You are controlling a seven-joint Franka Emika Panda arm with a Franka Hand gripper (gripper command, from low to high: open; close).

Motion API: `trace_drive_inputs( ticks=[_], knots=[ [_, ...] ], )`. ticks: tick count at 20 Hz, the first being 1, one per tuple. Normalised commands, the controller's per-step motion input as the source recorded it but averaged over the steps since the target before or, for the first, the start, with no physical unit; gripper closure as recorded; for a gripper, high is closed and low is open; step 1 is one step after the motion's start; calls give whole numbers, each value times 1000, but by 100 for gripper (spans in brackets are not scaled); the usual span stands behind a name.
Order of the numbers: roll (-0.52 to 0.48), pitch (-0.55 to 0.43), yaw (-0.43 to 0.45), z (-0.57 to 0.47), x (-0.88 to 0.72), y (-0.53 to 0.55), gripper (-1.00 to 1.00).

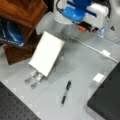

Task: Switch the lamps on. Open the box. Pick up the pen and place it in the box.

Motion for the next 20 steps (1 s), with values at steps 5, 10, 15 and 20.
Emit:
trace_drive_inputs(
  ticks=[5,10,15,20],
  knots=[
    [20,93,282,-63,-114,-23,-100],
    [66,63,161,-74,-280,-53,-100],
    [58,-20,2,-53,-426,68,-100],
    [48,-121,-54,-168,-461,143,-100]
  ],
)
